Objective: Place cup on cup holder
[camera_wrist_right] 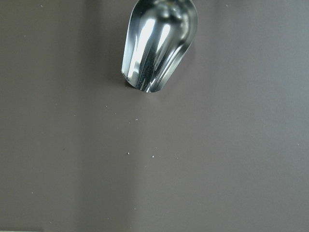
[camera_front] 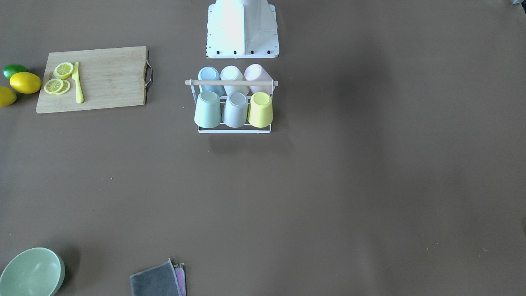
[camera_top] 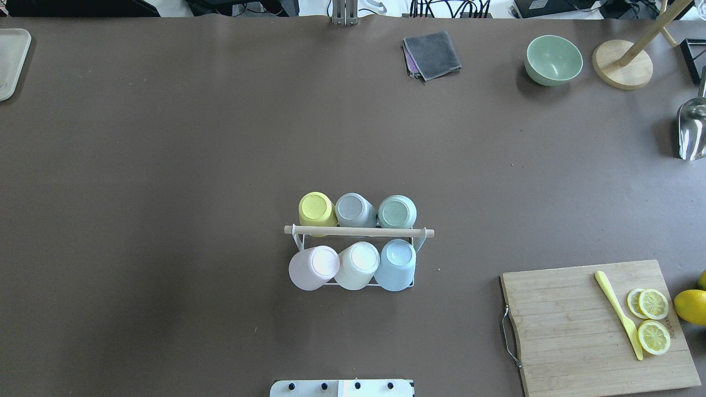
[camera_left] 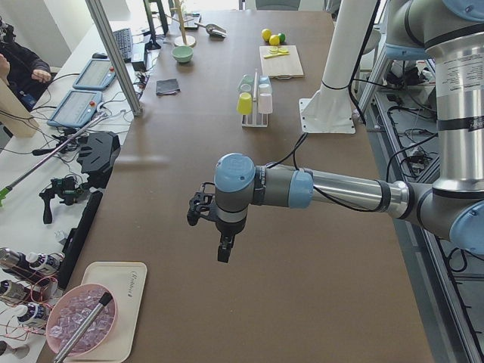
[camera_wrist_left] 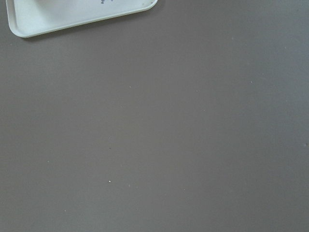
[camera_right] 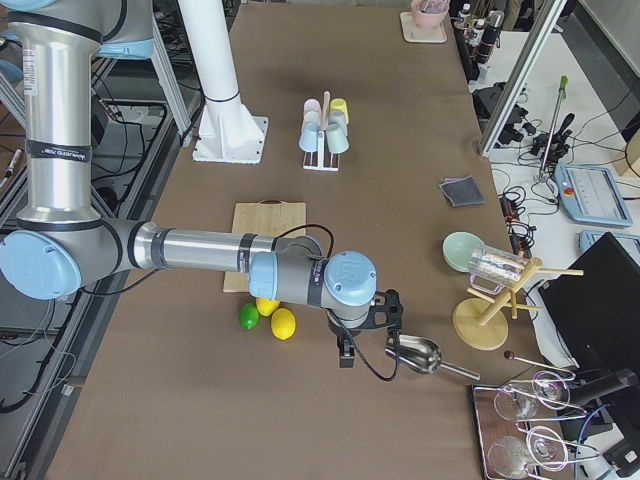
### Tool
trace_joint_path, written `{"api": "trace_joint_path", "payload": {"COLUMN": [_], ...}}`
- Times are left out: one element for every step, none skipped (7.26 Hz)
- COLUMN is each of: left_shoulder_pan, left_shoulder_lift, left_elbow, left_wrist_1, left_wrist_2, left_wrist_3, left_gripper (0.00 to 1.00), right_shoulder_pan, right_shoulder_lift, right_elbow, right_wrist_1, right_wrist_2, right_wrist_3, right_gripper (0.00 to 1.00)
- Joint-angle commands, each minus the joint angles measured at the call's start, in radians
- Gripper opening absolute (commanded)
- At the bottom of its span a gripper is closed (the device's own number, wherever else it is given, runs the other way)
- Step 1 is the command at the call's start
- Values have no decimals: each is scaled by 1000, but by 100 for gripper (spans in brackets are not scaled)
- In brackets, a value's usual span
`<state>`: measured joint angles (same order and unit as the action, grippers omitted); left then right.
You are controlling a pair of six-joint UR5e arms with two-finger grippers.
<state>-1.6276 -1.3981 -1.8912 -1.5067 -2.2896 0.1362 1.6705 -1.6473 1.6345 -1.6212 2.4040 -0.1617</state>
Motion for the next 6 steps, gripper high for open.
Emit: {"api": "trace_joint_path", "payload": {"left_shoulder_pan": [0, 0, 0, 0, 0, 2], "left_shoulder_lift": [4, 2, 1, 7, 11, 11], "left_elbow": [1, 1, -3, 0, 26, 43], "left_wrist_1": [0, 0, -3, -29, -53, -69], "left_wrist_2": [-1, 1, -1, -1, -2, -1], "left_wrist_3": [0, 0, 0, 0, 0, 0], "left_gripper": [98, 98, 98, 98, 98, 98], "right_shoulder_pan": [0, 0, 0, 0, 0, 0], "right_shoulder_lift": [-2, -2, -2, -2, -2, -2], "right_elbow": [-4, -4, -4, -5, -5, -12], "right_wrist_1": [0, -3, 0, 0, 0, 0], "right_wrist_2": [6, 9, 7, 7, 6, 7], "right_wrist_3": [1, 1, 1, 1, 1, 1], "right_gripper": [100, 100, 100, 100, 100, 100]}}
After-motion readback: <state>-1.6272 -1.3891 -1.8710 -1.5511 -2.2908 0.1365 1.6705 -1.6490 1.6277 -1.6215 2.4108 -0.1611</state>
